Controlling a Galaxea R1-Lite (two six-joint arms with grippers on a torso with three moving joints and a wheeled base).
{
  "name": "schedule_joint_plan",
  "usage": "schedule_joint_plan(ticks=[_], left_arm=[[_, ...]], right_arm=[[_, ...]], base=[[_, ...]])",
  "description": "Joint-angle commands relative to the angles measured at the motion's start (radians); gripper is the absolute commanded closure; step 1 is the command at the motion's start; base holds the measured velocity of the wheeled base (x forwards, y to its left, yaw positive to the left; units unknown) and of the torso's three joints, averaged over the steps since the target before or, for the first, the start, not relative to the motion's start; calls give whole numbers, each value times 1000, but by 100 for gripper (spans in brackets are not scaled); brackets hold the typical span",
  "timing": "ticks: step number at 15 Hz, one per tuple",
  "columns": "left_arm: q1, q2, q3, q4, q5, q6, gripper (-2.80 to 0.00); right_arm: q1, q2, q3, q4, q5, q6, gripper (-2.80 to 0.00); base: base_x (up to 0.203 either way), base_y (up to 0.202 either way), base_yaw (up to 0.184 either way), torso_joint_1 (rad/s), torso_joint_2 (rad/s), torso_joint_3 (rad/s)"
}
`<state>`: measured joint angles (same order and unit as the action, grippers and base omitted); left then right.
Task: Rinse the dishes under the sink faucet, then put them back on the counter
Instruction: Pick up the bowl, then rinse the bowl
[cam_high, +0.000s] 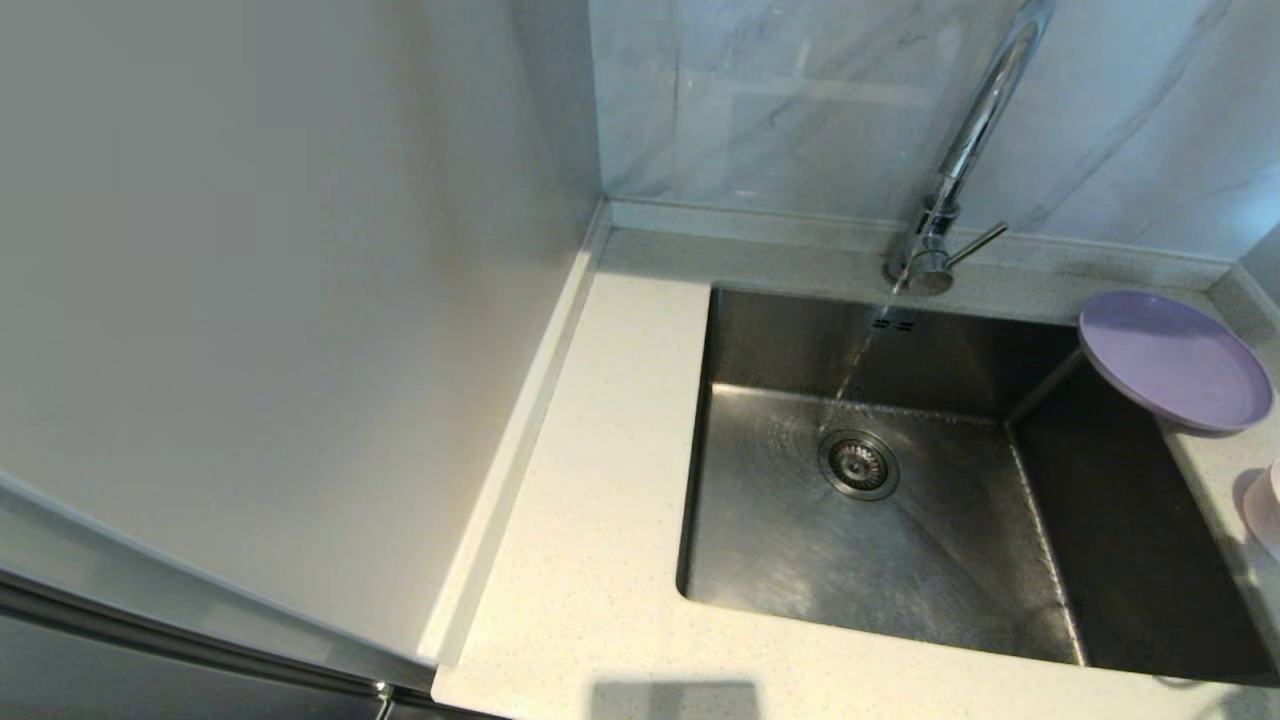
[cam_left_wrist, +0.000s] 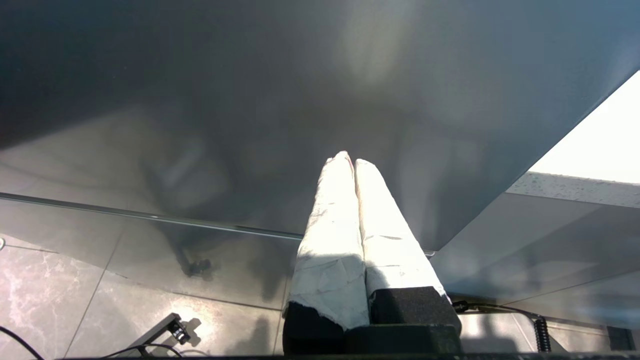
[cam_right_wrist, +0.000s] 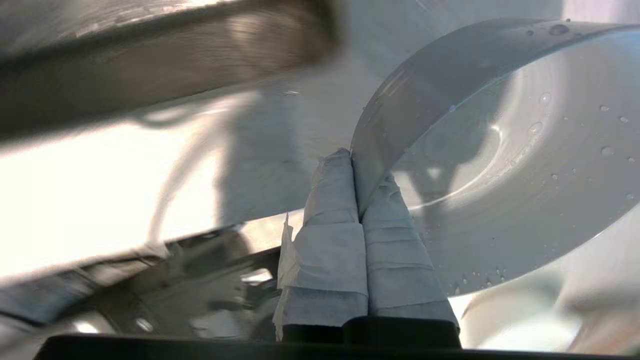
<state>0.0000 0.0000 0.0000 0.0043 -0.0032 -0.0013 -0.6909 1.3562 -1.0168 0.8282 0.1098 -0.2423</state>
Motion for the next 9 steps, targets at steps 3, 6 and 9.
schedule_joint_plan(ticks=[3,6,9], left_arm=[[0,0,0,0,0,0,0],[0,0,0,0,0,0,0],[0,0,0,0,0,0,0]], right_arm=[[27,-45,-192,227,295,-584,0],[218,39,-501,547,397,-692,0],[443,175,-743,675,514,-725,0]], base=[[0,0,0,0,0,0],[0,0,0,0,0,0],[0,0,0,0,0,0]])
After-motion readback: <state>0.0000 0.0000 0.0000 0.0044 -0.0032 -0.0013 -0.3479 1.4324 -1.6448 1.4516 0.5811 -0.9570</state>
